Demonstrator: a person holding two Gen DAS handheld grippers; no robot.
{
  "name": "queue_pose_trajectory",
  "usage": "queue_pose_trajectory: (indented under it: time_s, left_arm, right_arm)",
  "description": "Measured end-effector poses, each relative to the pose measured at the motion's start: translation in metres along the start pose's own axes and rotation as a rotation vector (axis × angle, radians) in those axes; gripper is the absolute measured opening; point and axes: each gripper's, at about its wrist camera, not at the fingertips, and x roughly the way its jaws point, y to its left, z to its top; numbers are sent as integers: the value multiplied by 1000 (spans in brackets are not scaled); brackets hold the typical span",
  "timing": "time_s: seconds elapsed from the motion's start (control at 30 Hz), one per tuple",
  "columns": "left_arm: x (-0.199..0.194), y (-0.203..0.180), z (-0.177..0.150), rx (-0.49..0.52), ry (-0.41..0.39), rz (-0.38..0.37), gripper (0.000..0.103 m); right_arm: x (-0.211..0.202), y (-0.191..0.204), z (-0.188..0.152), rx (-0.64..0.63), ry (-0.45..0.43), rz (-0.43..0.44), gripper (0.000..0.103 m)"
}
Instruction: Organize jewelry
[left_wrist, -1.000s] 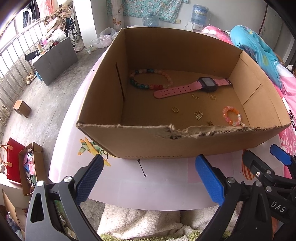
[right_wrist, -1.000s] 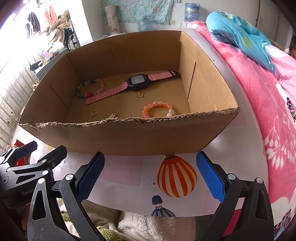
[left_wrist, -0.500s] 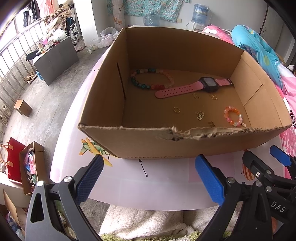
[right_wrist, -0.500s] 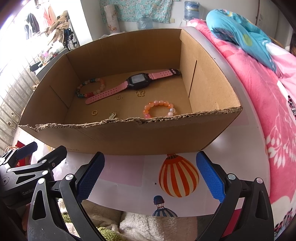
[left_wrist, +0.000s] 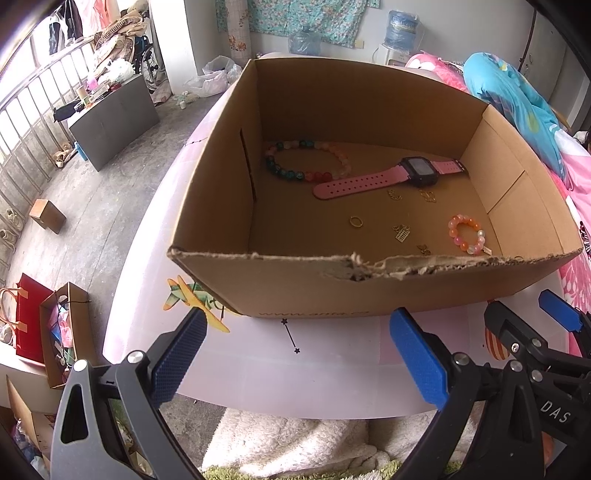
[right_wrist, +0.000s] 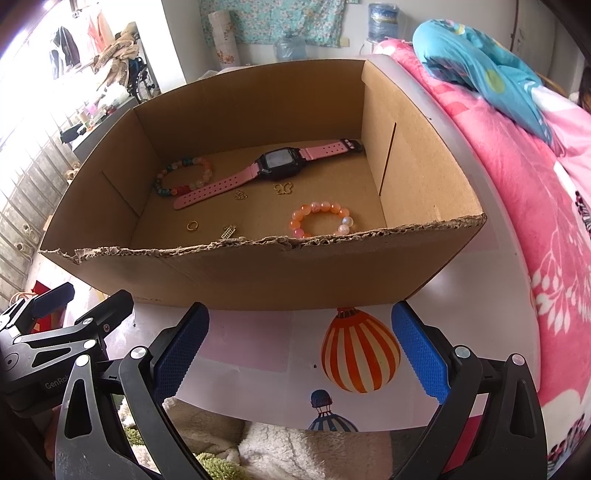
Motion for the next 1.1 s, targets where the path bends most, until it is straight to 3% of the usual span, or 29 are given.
queue_pose_trajectory:
  time_s: [1.1]
  left_arm:
    - [-5,4,-1,18,-16,6,97]
  right_arm:
    - [-1,3,-1,10,-17,16,95]
